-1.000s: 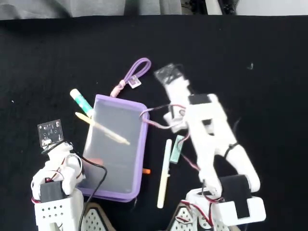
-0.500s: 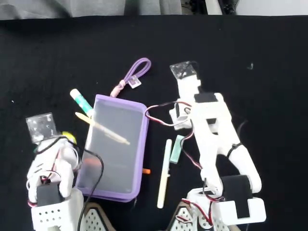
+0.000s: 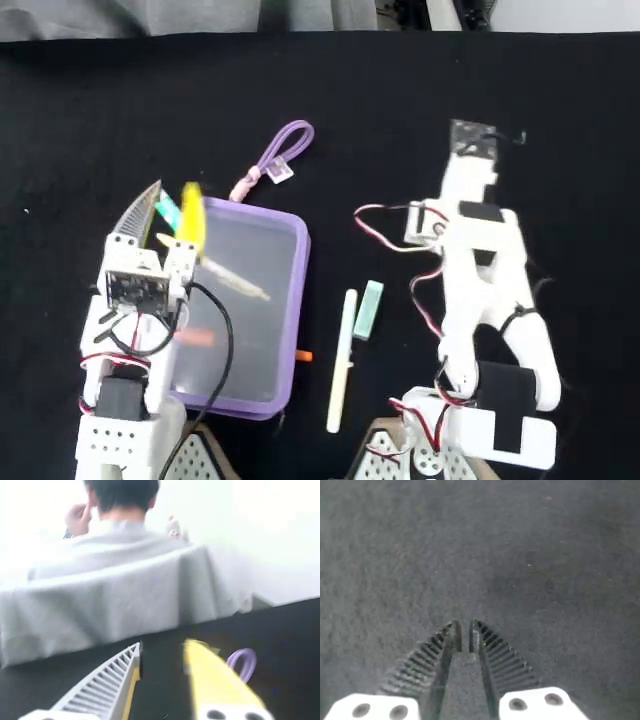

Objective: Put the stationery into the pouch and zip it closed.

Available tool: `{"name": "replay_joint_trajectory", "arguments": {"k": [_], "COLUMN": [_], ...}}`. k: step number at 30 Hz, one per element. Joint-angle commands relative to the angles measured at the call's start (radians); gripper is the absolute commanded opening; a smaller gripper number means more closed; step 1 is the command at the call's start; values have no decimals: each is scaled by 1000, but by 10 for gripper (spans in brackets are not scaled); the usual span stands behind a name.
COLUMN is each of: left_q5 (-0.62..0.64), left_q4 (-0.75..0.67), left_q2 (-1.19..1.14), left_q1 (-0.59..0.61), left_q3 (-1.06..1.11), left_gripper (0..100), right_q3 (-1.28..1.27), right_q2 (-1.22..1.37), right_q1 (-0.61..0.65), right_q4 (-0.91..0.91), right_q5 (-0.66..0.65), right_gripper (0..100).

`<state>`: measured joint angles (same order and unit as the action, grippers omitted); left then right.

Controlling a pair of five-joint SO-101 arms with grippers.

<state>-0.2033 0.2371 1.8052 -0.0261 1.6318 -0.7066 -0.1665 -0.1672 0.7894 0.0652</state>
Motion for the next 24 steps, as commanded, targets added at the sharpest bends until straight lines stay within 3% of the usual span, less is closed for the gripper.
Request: {"name": "replay_joint_trajectory", "arguments": {"k": [1, 5, 15, 19, 24], "left_q5": [-9, -8, -15, -17, -17], "left_q4": [-51, -140, -157, -160, -158], "left_q2": [-94, -420, -1695, -1978, -2157], "left_q1": [-81, -125, -285, -298, -222], "left_q3": [-61, -216, -1010, -1265, -1451], "left_gripper": [209, 206, 202, 202, 202], "right_q3": [4, -16, -31, -30, -16], "right_q2": [-4, -10, -12, -12, -12], "right_q1": [-20, -20, -51, -77, -75], "right_q4": [-21, -61, -89, -89, -89], "right_q5": [28, 48, 66, 66, 66], "right_gripper": [57, 57, 57, 57, 57]}}
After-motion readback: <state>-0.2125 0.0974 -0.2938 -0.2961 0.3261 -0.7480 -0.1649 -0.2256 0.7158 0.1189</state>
